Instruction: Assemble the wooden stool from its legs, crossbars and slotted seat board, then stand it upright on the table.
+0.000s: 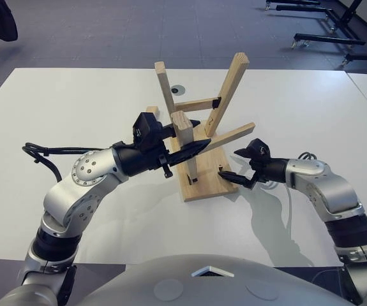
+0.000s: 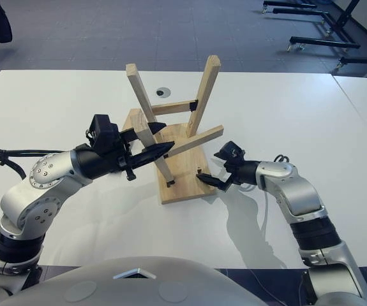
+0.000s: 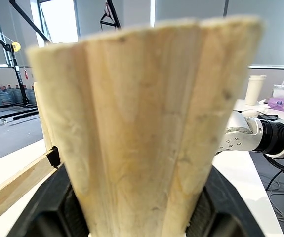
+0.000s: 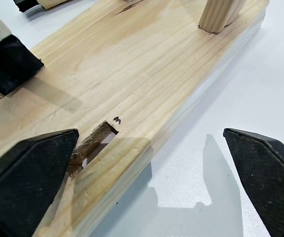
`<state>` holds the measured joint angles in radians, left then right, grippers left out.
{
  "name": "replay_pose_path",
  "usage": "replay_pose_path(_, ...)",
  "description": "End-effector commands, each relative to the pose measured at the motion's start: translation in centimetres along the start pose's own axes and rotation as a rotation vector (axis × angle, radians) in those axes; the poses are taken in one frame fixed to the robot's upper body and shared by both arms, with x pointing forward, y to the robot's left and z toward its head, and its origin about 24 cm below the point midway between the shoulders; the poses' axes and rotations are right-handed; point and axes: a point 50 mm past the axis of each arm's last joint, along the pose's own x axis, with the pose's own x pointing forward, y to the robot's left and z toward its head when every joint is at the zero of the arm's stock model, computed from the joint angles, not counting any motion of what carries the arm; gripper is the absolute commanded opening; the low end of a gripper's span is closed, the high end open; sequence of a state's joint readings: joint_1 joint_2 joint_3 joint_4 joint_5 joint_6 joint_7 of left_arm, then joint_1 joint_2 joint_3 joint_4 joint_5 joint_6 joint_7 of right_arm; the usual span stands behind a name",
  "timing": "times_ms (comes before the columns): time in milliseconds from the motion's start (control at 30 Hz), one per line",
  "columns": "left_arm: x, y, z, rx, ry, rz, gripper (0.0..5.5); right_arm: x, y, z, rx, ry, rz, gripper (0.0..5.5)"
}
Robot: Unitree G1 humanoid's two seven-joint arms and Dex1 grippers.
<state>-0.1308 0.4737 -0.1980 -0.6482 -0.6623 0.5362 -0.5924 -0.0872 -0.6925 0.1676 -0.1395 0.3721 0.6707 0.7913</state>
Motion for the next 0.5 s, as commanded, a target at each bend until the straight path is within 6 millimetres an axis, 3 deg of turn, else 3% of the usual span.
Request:
replay_pose_path(33,-0.3,0.7,-1.1,-0.038,0.105,0.006,2.05,-0.1,0.1,-2.6,0.028,0.129,-0.034,5.40)
replay_pose_path(500,0.1,-0.1,1.3,0.004,0.062,-0.025,2.05,0.0,0.6,-2.9,0.041,0.129,-0.029,5.40)
